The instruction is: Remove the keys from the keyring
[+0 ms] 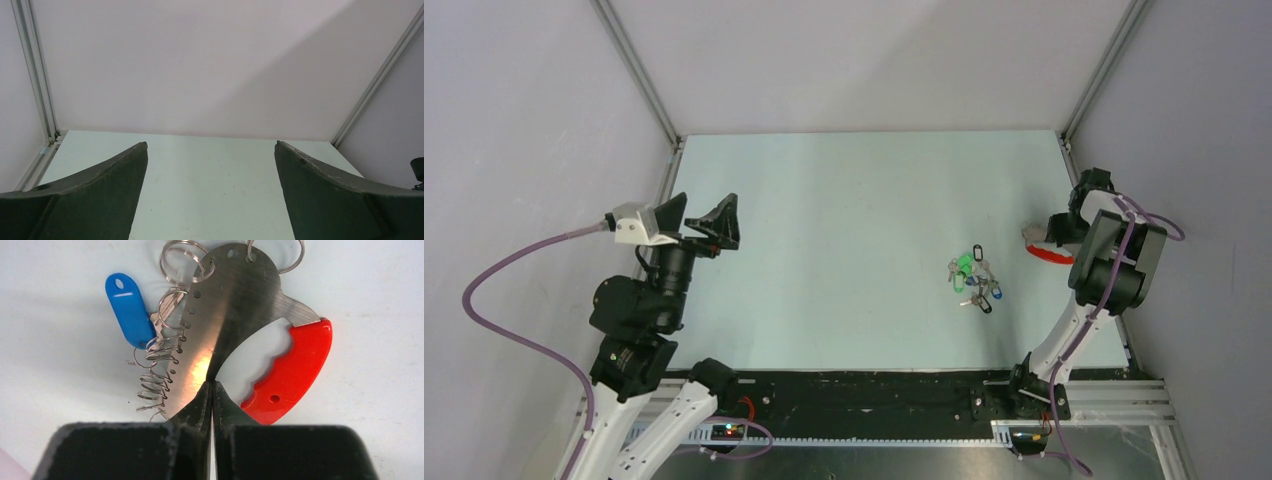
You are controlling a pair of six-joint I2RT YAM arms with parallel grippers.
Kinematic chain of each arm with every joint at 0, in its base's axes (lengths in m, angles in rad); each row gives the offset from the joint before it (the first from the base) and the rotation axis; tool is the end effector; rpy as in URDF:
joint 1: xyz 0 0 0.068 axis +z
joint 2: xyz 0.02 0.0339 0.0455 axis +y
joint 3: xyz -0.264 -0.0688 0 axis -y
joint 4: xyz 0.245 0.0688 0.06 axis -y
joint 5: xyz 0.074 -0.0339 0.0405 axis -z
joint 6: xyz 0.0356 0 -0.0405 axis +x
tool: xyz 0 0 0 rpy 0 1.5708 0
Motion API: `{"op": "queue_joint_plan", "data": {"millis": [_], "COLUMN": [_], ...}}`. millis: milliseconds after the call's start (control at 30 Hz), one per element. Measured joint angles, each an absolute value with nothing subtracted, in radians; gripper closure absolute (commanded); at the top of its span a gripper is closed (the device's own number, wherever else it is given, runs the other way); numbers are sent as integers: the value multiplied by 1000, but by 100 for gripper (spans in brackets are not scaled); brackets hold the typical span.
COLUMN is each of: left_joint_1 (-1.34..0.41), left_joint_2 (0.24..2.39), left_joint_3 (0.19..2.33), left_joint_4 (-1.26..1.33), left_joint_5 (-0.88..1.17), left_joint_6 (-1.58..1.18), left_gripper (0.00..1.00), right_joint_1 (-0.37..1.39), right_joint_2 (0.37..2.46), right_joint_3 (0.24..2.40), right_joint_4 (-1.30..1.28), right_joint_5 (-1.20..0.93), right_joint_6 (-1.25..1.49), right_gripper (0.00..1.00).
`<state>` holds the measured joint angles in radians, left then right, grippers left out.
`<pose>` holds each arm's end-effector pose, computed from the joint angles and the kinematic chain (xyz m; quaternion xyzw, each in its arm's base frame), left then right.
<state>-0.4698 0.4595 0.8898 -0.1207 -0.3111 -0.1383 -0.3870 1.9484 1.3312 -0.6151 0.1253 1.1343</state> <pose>0.0796 -0.0282 0.4202 -0.0273 0.5952 -0.1517 0.7887 0.3578 -0.1506 0.1629 0.6858 0.7054 0.0039 0.1790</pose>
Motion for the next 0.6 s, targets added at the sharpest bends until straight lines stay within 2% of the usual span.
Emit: {"op": "queue_joint_plan", "data": {"millis": [167, 300, 367, 400, 433, 467, 600], "left_joint_1": [-470, -470, -470, -470, -470, -470, -470], "left_joint_2": [459, 459, 459, 459, 459, 459, 459], "left_joint_3": [889, 889, 889, 889, 889, 889, 889], "left_joint_4": [-121, -121, -121, -121, -121, -121, -121], "left_joint_5": [-311, -311, -311, -311, -311, -311, -310], "left_joint_6": [-138, -138, -138, -138, -138, -138, -138], "left_gripper": [0, 0, 0, 0, 0, 0, 0], "right_joint_1": [-381, -340, -316, -305, -299, -297, -331], "right_joint_2": [1905, 1728, 1598, 1535, 1482, 1439, 1417], "right_joint_3": [1311, 1234, 1190, 1171, 1157, 1147, 1143], "right_joint_4": [-624, -625, -616, -605, -596, -583, -529], "right_joint_5": [112, 123, 128, 131, 134, 136, 129], "right_joint_6": [1112, 1070, 1048, 1039, 1033, 1027, 1000], "right_gripper": [100, 100, 80, 50, 43, 37, 33]}}
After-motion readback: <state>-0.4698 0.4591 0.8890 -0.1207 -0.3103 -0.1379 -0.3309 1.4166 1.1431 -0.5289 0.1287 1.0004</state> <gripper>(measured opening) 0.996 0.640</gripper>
